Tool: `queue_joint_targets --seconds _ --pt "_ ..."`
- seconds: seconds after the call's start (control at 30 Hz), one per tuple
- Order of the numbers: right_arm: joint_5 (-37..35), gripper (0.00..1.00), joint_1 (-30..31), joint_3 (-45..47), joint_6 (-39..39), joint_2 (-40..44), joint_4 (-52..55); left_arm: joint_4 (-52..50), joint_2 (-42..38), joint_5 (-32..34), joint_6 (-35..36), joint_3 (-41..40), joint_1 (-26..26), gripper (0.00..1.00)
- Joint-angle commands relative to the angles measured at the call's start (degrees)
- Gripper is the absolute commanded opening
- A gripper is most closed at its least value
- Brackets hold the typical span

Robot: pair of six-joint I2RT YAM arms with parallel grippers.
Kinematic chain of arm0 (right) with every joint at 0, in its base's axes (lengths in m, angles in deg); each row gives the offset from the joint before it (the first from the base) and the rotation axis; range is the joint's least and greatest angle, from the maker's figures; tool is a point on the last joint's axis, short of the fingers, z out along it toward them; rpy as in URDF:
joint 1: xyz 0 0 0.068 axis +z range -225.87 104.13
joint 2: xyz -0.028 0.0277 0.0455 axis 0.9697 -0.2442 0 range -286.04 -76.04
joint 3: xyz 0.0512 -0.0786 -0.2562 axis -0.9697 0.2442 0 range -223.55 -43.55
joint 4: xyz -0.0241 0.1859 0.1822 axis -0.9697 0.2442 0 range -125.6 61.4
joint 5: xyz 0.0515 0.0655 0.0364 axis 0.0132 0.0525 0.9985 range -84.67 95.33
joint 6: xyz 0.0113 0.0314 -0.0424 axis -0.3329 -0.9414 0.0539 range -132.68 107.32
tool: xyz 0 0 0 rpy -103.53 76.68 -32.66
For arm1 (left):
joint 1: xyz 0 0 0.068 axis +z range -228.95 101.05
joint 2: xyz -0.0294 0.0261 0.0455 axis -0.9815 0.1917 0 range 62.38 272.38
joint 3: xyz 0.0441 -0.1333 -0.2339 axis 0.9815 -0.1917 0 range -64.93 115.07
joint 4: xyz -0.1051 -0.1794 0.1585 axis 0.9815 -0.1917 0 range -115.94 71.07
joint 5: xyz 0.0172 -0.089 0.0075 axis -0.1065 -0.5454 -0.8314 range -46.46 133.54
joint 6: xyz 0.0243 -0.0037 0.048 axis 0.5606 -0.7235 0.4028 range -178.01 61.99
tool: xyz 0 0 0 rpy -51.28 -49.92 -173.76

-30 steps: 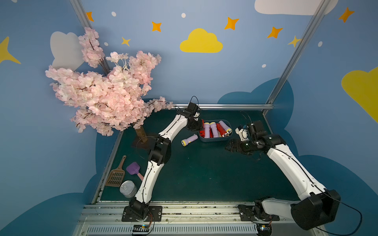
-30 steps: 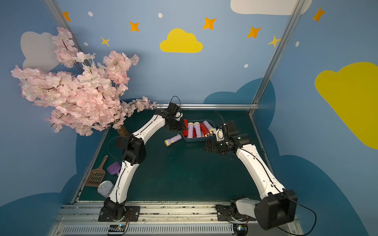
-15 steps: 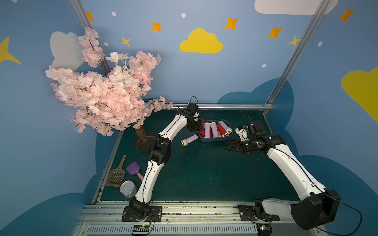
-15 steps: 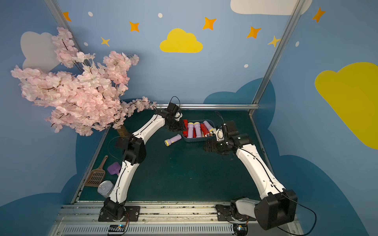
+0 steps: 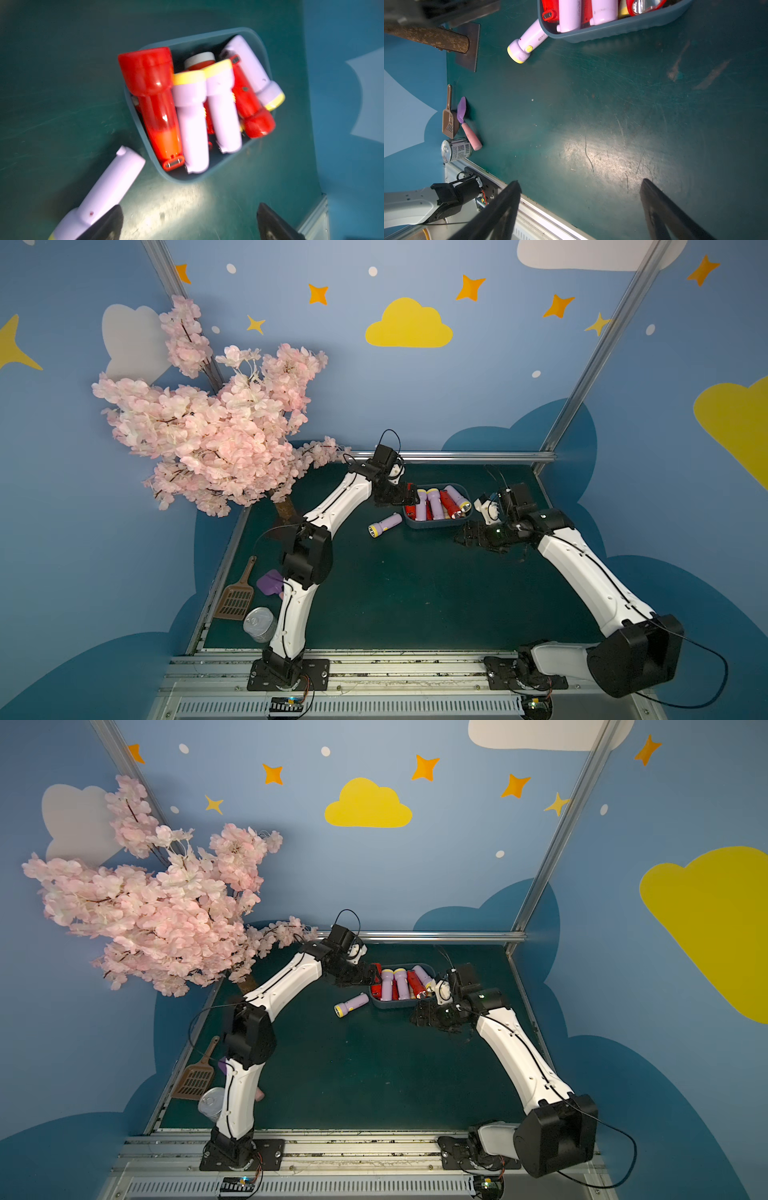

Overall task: Put the flashlights into the storage boxes
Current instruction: Place the flashlight at the storage box, then pick up the flashlight from the center of the board.

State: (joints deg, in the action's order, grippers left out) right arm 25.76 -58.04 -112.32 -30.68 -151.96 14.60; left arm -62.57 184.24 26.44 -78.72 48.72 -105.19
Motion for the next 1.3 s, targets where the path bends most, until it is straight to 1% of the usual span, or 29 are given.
queue_joint_targets --seconds 0.0,0.07,0.13,0.23,0.33,0.47,0.5,0.63,0.87,1.07,1.27 --pt "1.5 0.90 0.2 -2.5 0.5 -1.1 -0.8 6.2 -5.2 -2.3 3.7 -8.2 1.9 0.99" --pt "1.7 0.90 0.6 -3.0 0.5 -1.7 -0.8 6.5 -7.2 -3.5 6.0 -12.5 3.2 0.99" --pt "1.8 0.90 1.1 -3.6 0.4 -2.0 -0.8 6.0 -8.5 -3.2 8.8 -15.6 4.2 0.99" --pt "1.4 0.90 2.2 -4.5 0.3 -2.7 -0.4 5.0 -8.8 -2.1 13.8 -18.1 5.2 0.99" --pt "0.8 0.90 3.6 -5.3 -0.2 -3.0 -0.2 2.8 -7.2 -0.4 18.8 -17.0 5.5 0.99" --pt "-0.8 0.90 5.4 -6.4 -0.6 -3.1 0.7 -0.2 -3.7 3.3 25.0 -13.4 5.0 0.99" --pt "-1.3 0.90 5.9 -6.5 -0.9 -2.9 1.0 -0.9 -2.9 5.8 26.3 -12.6 4.7 0.99" --pt "-2.9 0.90 7.0 -6.5 -1.8 -1.8 1.6 -3.0 0.3 11.7 31.3 -10.1 2.7 0.99" --pt "-4.3 0.90 7.7 -5.9 -3.3 0.1 2.6 -2.2 4.5 15.3 34.1 -8.2 0.8 0.98" --pt "-5.0 0.90 7.9 -6.2 -3.3 0.5 4.3 0.1 7.0 17.5 34.8 -7.2 -0.4 0.98" --pt "-5.5 0.90 7.9 -6.5 -2.9 0.6 5.2 0.3 10.7 18.9 35.2 -3.3 -0.6 0.98"
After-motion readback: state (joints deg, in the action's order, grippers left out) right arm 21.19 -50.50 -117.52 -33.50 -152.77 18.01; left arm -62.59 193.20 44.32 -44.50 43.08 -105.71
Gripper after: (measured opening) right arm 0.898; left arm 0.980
